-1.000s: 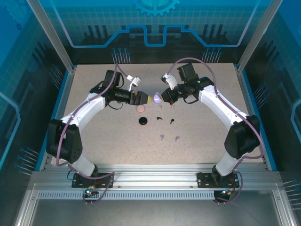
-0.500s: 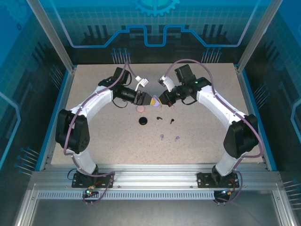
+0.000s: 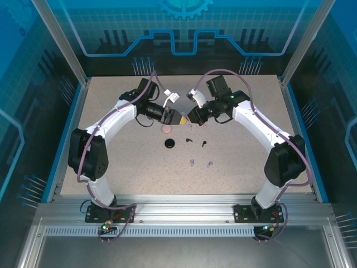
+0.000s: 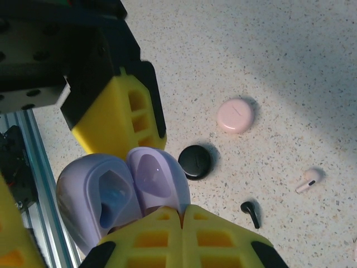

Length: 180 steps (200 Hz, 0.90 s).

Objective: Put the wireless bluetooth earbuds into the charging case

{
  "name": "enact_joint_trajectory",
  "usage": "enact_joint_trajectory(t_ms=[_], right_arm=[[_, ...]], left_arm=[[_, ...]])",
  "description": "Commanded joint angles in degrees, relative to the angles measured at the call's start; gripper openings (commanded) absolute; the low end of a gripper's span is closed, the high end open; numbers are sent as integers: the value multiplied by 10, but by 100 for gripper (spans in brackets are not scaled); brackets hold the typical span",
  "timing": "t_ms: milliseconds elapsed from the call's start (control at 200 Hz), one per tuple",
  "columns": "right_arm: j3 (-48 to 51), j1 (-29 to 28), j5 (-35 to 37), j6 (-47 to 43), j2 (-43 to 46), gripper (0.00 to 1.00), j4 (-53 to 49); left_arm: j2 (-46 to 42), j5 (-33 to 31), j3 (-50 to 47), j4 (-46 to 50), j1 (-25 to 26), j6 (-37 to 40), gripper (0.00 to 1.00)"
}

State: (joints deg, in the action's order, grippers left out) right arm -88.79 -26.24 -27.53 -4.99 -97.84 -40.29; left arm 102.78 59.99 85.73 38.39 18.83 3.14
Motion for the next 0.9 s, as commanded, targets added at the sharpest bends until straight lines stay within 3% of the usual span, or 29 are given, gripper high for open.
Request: enact_joint_trajectory(t_ms=[0,655,895], right_arm=[[-21,-9,-18,-4,-7,0,-11],[-17,-10,-14,-10,-10,0,-15],[-19,-10,-12,-12,-10,0,-17]], left_arm=[[9,20,15,26,5,20,49],[8,16,31,16,4,15,45],[9,16,32,22,4,19,38]])
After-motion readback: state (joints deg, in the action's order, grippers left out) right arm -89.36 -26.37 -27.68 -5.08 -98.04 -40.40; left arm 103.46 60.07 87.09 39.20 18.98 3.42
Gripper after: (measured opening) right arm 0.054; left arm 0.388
